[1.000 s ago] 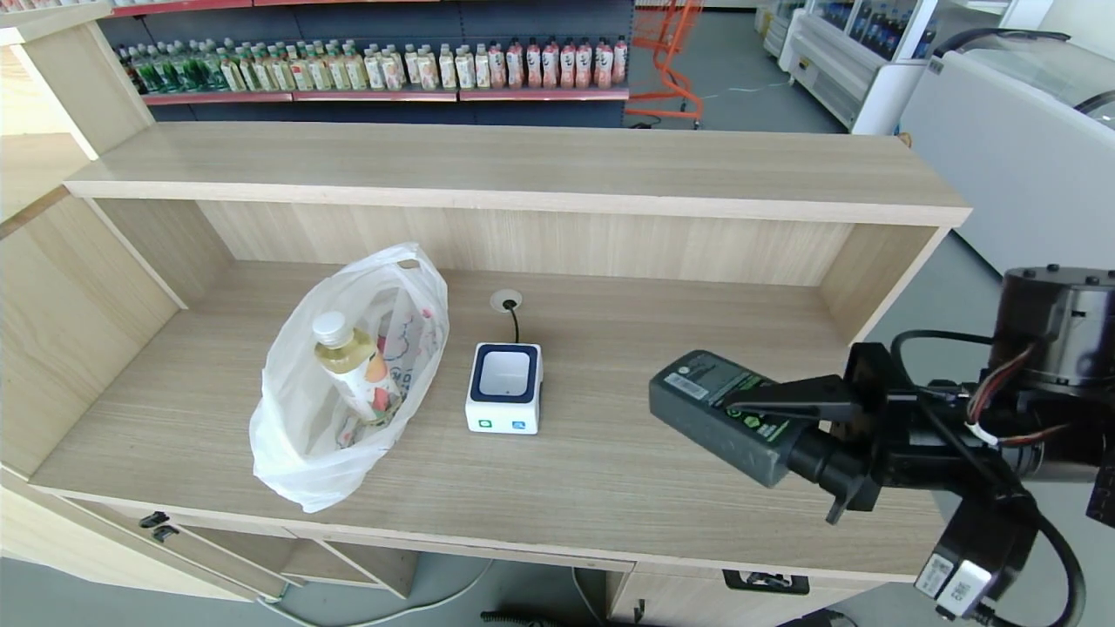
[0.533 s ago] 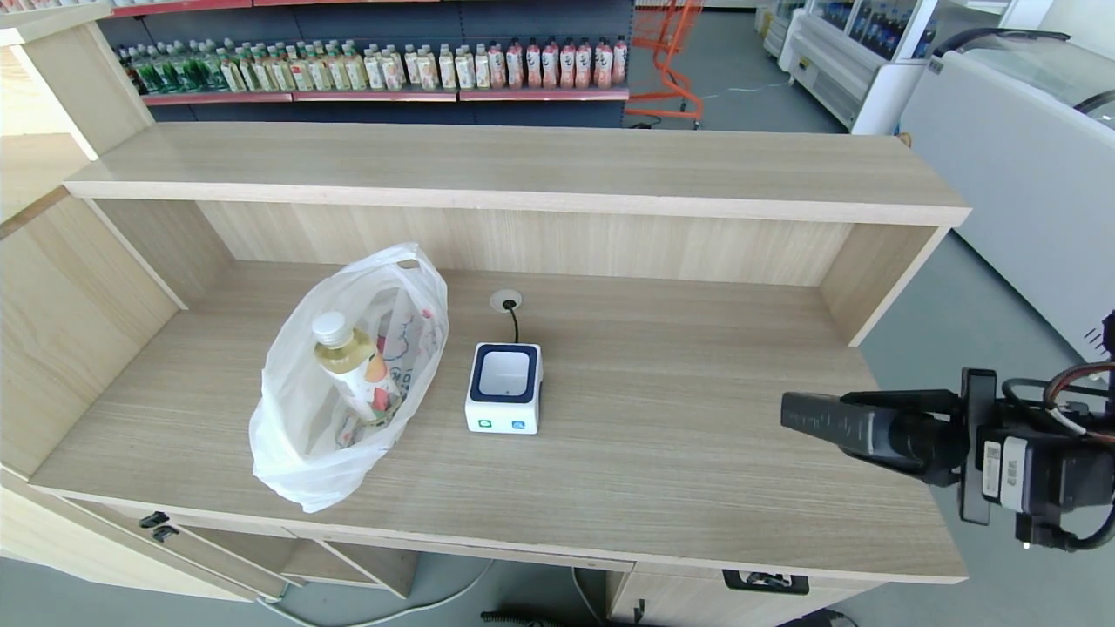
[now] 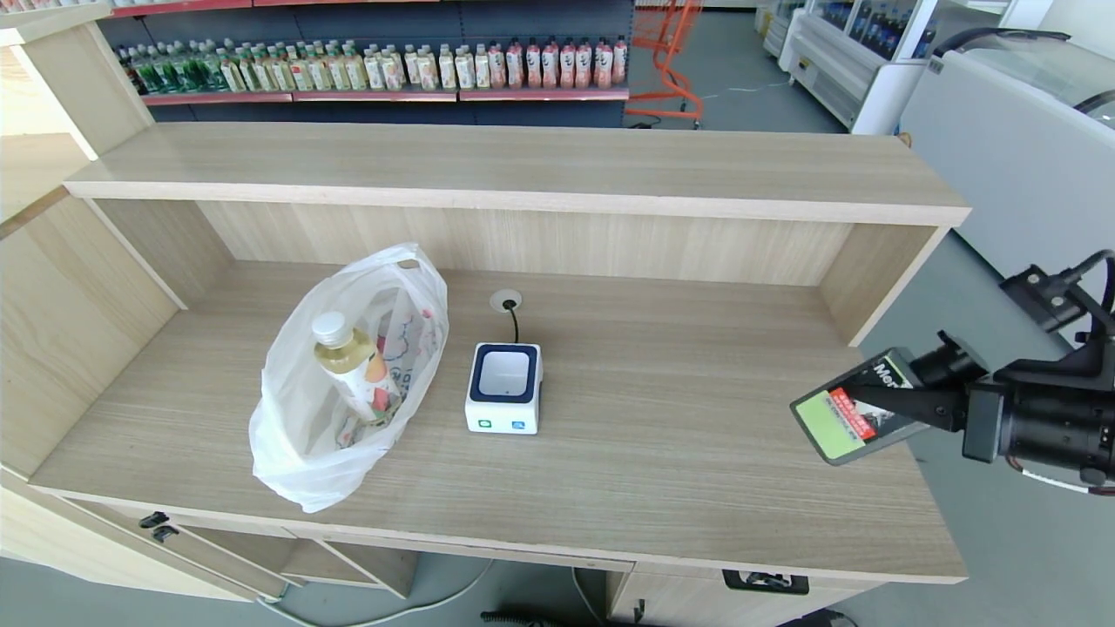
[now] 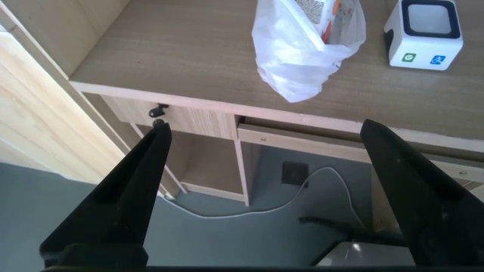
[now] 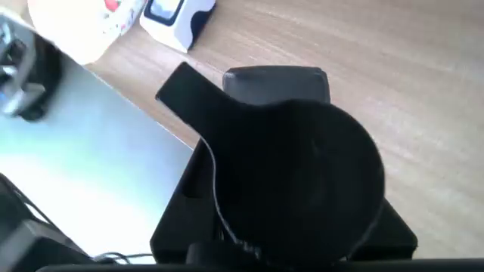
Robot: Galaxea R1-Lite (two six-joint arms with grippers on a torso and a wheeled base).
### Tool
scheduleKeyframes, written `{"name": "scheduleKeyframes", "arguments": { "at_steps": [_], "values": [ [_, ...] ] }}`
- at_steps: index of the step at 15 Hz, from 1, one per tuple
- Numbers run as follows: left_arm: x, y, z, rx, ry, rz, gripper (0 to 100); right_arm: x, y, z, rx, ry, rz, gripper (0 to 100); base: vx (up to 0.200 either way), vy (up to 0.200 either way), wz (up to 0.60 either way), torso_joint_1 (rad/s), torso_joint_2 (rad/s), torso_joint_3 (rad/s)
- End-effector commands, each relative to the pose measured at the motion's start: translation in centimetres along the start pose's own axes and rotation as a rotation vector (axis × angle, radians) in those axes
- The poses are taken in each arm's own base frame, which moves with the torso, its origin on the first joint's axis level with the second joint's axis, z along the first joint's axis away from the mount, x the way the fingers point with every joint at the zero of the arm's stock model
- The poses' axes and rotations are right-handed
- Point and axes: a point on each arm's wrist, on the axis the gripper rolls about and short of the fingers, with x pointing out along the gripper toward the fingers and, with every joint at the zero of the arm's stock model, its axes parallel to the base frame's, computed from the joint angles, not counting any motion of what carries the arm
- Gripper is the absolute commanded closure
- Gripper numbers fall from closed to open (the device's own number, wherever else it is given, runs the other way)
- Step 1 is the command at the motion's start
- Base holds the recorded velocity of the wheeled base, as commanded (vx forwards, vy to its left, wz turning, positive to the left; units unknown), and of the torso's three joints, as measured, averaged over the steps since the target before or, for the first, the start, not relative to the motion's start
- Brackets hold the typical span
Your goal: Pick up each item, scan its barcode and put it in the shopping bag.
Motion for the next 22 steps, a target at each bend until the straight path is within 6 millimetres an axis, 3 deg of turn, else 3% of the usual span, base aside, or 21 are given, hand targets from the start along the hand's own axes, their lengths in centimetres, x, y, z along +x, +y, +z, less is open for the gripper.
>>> {"name": "scheduleKeyframes", "arguments": {
  "at_steps": [1, 2, 4, 7, 16, 22],
  "values": [
    [0.0, 0.0, 0.0, 0.000, 0.000, 0.000, 0, 0.8, 2.0, 0.6, 0.310, -0.033, -0.051, 100, 0.000, 0.000, 0.00, 0.000, 0.00, 0.000],
    [0.0, 0.0, 0.0, 0.000, 0.001, 0.000, 0, 1.1, 2.7, 0.7, 0.417, -0.028, -0.019, 100, 0.000, 0.000, 0.00, 0.000, 0.00, 0.000],
    [0.0, 0.0, 0.0, 0.000, 0.000, 0.000, 0, 2.0, 3.5, 1.0, 0.465, -0.020, 0.024, 100, 0.000, 0.000, 0.00, 0.000, 0.00, 0.000],
    [0.0, 0.0, 0.0, 0.000, 0.001, 0.000, 0, 3.1, 3.9, 1.6, 0.469, -0.032, 0.064, 100, 0.000, 0.000, 0.00, 0.000, 0.00, 0.000],
    [0.0, 0.0, 0.0, -0.003, 0.001, 0.000, 0, 3.6, 4.3, 1.7, 0.462, -0.021, 0.081, 100, 0.000, 0.000, 0.00, 0.000, 0.00, 0.000],
    [0.0, 0.0, 0.0, -0.006, 0.001, 0.000, 0, 3.7, 4.3, 1.7, 0.463, -0.019, 0.082, 100, 0.000, 0.200, 0.00, 0.006, 0.00, 0.002]
  ]
}}
